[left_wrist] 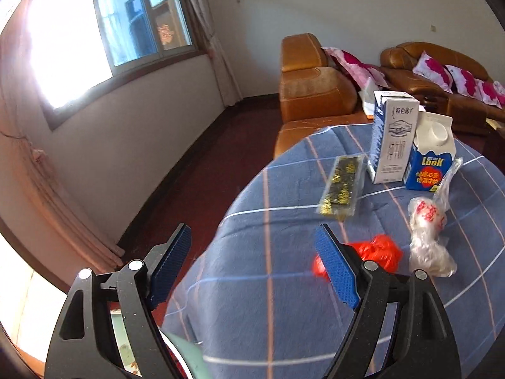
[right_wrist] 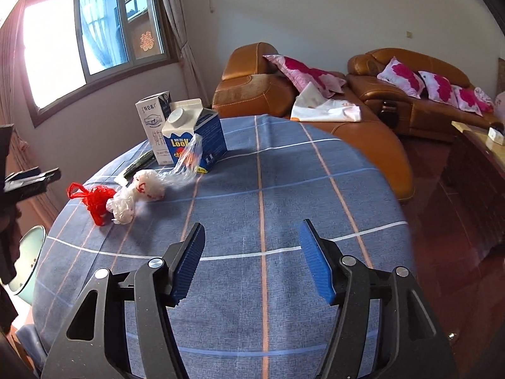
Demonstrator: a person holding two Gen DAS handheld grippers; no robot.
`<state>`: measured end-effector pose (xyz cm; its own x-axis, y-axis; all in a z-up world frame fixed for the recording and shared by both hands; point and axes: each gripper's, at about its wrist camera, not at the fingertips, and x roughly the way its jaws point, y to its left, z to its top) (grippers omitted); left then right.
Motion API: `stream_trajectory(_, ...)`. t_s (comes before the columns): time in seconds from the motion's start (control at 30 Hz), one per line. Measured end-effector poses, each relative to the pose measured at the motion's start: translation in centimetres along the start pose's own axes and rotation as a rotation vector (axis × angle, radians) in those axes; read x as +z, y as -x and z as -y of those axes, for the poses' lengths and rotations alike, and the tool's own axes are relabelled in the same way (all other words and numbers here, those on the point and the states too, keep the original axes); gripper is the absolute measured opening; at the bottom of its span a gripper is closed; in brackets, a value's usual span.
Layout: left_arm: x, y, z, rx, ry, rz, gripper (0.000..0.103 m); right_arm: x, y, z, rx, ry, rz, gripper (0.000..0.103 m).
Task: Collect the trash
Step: 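Move both tools back over the table toward the red plastic bag, then grasp the red plastic bag with the left tool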
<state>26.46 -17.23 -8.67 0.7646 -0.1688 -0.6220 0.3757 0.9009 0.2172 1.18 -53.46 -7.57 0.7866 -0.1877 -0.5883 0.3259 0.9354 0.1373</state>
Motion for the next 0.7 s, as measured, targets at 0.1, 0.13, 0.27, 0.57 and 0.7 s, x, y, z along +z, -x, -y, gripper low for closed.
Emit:
stream_trajectory(0.1,-0.2,-1.3,1.9,-0.041,-0.046,-0.033,0.079,-0.1,-0.1,-0.4,0.001,0.015,0.007,0.065)
stream_trajectory(0.13,-0.5,-1.6,2.7,-0.047,-0.068,-0.043,0.079,-0.1,-0.3,-0.6,0.006,0.017,0.007,0.065)
stream_trajectory(0.27,-1.7,-3.2,4.7,-0.07,-0.103,-0.097,0.079,-0.2,-0.7,-1.0,0.015,0.027,0.004,0.065)
stream_trajectory(0.57,-2.5,-4.1,6.2,-0.212,-0.115,-0.15,0.02,-0.2,-1.1,-0.8,0.028,0.012,-0.011,0.069)
stream_trajectory(0.7,-2.5,-3.0,5.9,-0.22,-0.098,-0.14,0.008,-0.3,-1.1,-1.0,0.016,0.015,-0.01,0.069)
